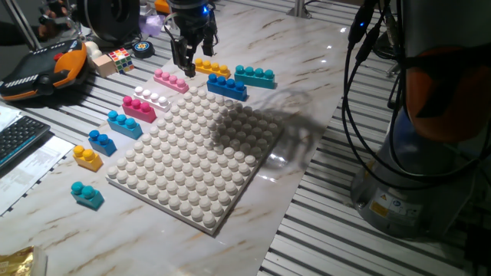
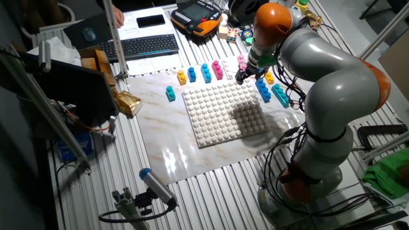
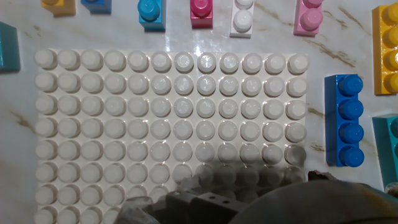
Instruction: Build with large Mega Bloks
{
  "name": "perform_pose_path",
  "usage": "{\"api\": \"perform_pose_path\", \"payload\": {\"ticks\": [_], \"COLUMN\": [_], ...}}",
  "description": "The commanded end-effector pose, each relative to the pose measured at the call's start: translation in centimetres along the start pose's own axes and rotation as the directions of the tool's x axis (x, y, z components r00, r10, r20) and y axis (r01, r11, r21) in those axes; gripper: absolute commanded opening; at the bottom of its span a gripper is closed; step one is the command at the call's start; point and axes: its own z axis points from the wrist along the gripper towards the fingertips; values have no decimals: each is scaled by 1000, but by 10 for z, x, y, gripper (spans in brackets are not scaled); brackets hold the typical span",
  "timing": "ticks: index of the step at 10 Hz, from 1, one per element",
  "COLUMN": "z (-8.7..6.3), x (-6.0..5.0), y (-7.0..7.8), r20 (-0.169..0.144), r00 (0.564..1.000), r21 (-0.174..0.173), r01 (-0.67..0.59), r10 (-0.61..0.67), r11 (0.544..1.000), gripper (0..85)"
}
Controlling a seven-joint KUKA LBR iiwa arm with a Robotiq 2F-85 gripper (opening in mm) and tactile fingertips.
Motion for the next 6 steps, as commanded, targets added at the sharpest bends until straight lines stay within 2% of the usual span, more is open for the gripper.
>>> {"api": "perform_pose_path", "payload": {"ticks": [1, 3, 4, 6], "z": [0, 0, 0, 0], "x": [0, 0, 0, 0], "y": [0, 0, 0, 0], "r20": [-252, -281, -258, -151], "r00": [965, 958, 964, 987], "r21": [32, 42, 72, 103], "r01": [87, 81, 87, 63], "r10": [-76, -66, -66, -47], "r11": [996, 996, 994, 993], "gripper": [7, 7, 7, 7]}}
